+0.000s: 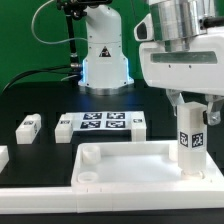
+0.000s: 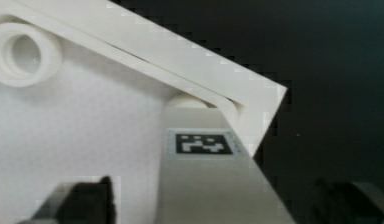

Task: Assemble desk

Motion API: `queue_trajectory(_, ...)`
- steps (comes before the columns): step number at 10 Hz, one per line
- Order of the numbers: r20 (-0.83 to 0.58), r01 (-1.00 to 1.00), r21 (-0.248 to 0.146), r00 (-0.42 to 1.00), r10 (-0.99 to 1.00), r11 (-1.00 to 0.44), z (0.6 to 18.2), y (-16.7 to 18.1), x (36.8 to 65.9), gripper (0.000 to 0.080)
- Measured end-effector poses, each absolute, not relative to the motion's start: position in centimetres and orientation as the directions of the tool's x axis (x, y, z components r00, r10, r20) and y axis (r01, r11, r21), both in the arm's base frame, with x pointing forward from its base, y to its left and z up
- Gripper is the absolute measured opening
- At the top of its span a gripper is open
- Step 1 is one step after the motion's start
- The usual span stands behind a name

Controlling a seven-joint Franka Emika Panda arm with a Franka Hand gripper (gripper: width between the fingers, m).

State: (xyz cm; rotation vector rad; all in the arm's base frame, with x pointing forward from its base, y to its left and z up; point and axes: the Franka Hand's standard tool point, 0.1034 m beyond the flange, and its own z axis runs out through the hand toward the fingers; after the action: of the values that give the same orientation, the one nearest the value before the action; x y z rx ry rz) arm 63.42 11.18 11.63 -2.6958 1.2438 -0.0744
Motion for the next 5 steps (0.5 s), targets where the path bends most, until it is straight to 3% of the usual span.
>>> queue_trajectory(2, 0.021, -0.553, -0.178, 0.825, -0.565, -0.814, 11.76, 11.22, 63.51, 0.0640)
queue_trajectory(5, 0.060, -0.354, -0.166, 0.928, -0.368, -0.920, 11.68, 11.14, 63.50, 0.0649)
